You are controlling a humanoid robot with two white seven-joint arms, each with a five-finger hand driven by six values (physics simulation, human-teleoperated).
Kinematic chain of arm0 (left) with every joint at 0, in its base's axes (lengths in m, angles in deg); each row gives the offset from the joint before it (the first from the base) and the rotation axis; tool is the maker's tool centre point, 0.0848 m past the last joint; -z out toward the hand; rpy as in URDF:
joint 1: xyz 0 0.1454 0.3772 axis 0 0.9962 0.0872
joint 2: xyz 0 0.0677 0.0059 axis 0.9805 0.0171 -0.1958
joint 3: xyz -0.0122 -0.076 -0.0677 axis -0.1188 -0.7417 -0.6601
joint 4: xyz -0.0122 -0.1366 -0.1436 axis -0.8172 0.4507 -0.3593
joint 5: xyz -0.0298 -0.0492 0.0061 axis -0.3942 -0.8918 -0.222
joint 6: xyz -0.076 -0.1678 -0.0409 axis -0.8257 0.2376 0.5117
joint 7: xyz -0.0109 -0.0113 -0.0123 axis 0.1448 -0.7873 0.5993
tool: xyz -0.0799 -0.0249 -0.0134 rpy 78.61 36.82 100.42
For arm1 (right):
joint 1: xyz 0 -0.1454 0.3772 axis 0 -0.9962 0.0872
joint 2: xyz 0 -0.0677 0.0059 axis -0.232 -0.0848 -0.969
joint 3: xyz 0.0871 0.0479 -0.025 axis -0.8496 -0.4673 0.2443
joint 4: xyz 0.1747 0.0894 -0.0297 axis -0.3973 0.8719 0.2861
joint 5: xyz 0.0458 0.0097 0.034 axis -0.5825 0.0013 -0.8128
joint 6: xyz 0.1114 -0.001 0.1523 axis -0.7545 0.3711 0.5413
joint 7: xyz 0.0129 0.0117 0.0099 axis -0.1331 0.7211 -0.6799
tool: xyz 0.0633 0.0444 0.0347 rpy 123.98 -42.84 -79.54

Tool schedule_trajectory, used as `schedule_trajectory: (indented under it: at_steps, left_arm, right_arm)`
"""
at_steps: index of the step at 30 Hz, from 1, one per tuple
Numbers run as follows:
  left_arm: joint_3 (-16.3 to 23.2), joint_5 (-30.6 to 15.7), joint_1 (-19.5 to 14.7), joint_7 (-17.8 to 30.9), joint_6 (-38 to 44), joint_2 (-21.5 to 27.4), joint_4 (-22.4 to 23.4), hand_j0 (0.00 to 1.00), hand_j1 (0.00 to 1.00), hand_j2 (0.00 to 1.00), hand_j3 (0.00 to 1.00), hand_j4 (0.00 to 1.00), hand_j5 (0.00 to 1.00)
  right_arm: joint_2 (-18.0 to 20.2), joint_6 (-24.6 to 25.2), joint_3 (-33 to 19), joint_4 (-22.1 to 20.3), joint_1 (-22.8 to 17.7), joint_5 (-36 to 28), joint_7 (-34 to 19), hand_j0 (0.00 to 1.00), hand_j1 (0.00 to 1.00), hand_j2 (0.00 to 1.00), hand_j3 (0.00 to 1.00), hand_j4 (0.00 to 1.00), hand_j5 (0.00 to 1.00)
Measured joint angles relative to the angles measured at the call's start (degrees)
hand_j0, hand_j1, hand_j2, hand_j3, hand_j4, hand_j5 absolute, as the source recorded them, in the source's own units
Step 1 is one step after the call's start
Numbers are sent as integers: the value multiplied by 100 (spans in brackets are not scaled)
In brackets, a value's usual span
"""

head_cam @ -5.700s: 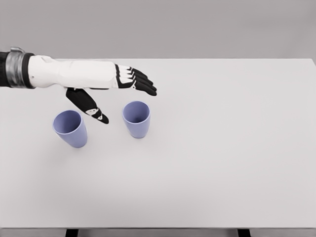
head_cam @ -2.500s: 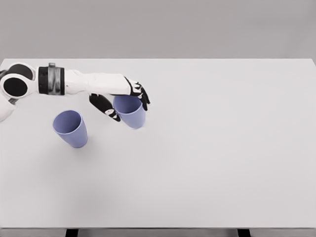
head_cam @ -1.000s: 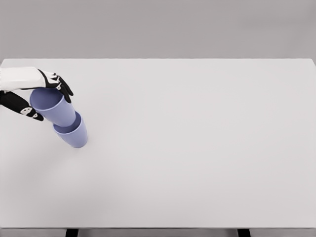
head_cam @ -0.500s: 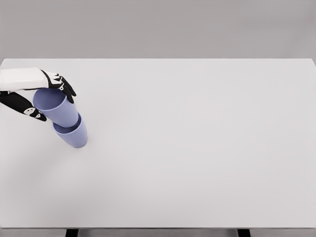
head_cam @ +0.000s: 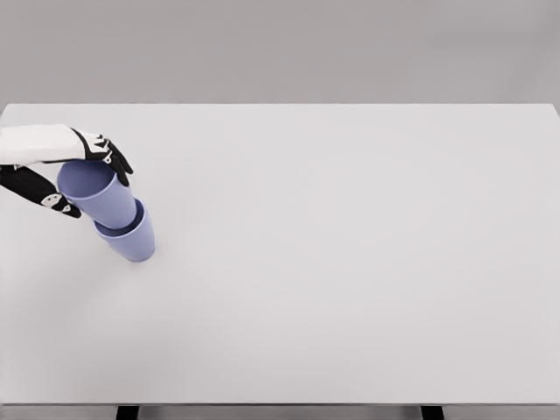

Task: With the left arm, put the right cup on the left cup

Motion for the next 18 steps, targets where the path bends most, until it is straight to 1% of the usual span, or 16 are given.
schedule_trajectory:
  at_steps: [8,9,10,11,12,13,14,18]
  left_arm:
    - [-26,89,9,0,1,-82,53,59,59,59,59,59,59]
    - [-29,103,9,0,1,-92,66,62,62,62,62,62,62]
    - [-31,113,18,-1,1,-100,76,74,74,74,74,74,74]
    - [-40,127,88,0,0,-105,82,77,77,77,77,77,77]
    - [-51,136,114,0,0,-109,87,88,88,88,88,88,88]
    - [-60,142,114,0,1,-112,90,97,97,97,97,97,97]
    - [-66,146,123,0,2,-112,91,100,100,100,100,100,100]
    - [-82,140,132,-1,3,-106,86,100,100,100,100,100,100]
  right_arm:
    - [0,0,0,0,0,0,0,100,100,100,100,100,100]
    - [0,0,0,0,0,0,0,100,100,100,100,100,100]
    - [0,0,0,0,0,0,-1,100,100,100,100,100,100]
    - [0,0,0,0,0,0,0,100,100,100,100,100,100]
    - [0,0,0,0,0,0,0,100,100,100,100,100,100]
    - [0,0,0,0,0,0,0,100,100,100,100,100,100]
    - [0,0,0,0,0,0,0,100,100,100,100,100,100]
    - [0,0,0,0,0,0,0,100,100,100,100,100,100]
